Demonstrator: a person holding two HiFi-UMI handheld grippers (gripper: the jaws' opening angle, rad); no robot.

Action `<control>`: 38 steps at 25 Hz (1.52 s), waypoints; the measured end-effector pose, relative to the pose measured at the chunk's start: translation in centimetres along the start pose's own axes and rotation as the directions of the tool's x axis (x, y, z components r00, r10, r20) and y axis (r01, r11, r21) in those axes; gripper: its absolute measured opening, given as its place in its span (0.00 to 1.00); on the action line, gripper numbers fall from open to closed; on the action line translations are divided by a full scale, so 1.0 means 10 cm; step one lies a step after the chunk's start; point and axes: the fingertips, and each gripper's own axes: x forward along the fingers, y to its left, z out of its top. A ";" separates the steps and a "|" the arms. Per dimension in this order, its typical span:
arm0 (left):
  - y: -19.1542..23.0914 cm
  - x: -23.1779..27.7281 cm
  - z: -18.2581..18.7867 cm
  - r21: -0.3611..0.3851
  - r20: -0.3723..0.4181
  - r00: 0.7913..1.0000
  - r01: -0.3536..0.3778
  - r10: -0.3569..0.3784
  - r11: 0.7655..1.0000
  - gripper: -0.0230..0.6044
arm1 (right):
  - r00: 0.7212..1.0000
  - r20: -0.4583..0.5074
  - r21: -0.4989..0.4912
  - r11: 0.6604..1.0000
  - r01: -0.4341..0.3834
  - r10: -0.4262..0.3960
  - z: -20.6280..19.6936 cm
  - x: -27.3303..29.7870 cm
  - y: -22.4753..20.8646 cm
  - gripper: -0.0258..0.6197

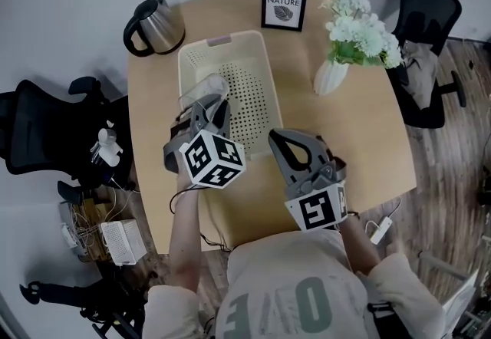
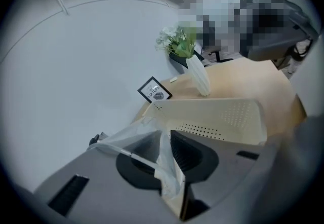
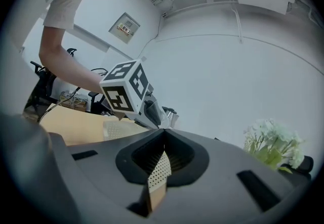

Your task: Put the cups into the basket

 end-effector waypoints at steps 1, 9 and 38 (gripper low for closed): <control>-0.03 0.09 -0.02 0.022 -0.020 1.000 0.023 -0.023 0.999 0.15 | 1.000 -0.006 0.010 1.000 0.000 0.000 -0.04 0.00 -0.01 0.04; -0.30 0.71 -0.26 0.167 -0.204 0.964 0.205 -0.170 0.964 0.15 | 0.999 -0.033 0.062 0.998 0.007 -0.005 -0.26 0.08 -0.11 0.04; -0.89 1.30 -0.91 0.464 -0.459 0.861 0.442 -0.218 0.767 0.19 | 0.991 -0.135 0.128 0.991 0.035 -0.018 -0.79 0.11 -0.25 0.04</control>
